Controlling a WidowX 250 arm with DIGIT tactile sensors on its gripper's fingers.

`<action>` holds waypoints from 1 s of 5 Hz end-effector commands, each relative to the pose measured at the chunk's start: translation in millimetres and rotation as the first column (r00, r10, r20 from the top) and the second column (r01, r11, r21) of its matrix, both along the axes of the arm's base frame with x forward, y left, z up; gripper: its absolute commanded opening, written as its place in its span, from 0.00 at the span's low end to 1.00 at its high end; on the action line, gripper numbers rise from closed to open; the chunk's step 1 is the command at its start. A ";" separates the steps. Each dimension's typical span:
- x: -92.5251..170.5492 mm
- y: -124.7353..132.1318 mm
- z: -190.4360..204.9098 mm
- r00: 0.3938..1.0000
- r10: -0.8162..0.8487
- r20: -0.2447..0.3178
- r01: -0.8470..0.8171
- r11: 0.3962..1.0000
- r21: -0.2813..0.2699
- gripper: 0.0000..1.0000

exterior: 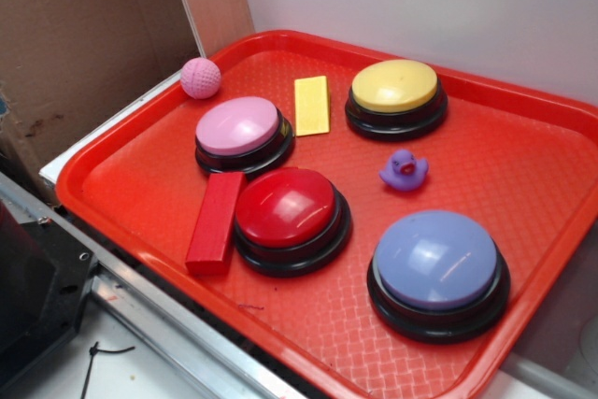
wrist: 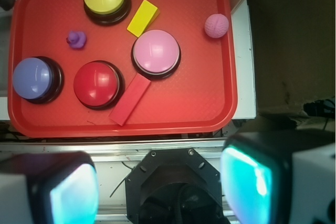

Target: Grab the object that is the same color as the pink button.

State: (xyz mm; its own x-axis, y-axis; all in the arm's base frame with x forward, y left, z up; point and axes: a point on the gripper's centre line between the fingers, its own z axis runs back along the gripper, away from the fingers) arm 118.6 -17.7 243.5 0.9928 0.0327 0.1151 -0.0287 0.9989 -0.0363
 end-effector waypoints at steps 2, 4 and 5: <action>22.9 24.3 -7.4 1.000 0.008 0.014 -0.009 0.998 0.066 1.00; 11.4 26.5 -6.0 1.000 0.004 -0.008 -0.004 0.999 0.034 1.00; 27.2 43.2 -24.0 0.995 -0.061 -0.074 0.062 0.998 0.023 1.00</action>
